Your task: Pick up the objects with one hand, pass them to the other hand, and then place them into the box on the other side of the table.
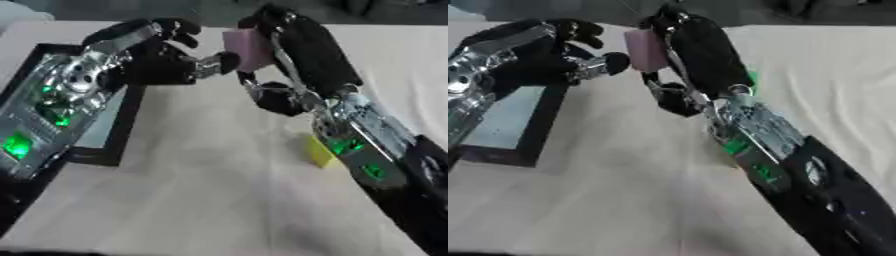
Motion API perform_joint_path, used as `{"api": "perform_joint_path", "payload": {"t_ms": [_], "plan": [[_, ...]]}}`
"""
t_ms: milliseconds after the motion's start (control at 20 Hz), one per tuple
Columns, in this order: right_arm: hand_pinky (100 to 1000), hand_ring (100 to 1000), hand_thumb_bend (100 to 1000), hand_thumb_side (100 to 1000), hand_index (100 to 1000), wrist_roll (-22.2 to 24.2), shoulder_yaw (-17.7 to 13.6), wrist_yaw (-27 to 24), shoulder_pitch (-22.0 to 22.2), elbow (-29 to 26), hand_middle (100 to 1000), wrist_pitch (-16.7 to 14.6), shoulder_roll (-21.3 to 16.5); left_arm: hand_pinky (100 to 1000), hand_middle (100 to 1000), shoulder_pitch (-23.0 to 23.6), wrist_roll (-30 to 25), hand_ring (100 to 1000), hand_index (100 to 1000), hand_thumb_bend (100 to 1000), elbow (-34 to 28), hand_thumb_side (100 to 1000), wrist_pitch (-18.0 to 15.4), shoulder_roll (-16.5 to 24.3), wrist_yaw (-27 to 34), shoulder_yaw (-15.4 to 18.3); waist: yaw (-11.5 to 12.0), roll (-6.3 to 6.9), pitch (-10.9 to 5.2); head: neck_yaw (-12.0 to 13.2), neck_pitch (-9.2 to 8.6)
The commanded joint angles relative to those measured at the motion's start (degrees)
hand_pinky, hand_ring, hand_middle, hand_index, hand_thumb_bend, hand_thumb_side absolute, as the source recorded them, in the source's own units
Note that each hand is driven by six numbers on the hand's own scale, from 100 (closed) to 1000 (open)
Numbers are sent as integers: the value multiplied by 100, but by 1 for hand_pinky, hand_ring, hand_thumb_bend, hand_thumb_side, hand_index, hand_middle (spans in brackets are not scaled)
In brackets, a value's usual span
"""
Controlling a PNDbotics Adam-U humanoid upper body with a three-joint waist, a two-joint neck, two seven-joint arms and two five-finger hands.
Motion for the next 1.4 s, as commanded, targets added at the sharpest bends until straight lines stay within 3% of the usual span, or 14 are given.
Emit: {"api": "perform_joint_path", "payload": {"t_ms": [50,1400], "plan": [[702,631,100,100,529,0,-7,30,-120,-68,564,-43,19,923,847,-140,-19,874,942,553,118,531,2,-4,-79,-17,-5,86,-229,-18,2],[697,626,100,100,525,3,42,-30,-147,-179,559,-170,112,916,849,-341,104,876,940,545,379,625,2,-318,219,-138,-28,94,-221,37,-10]]}}
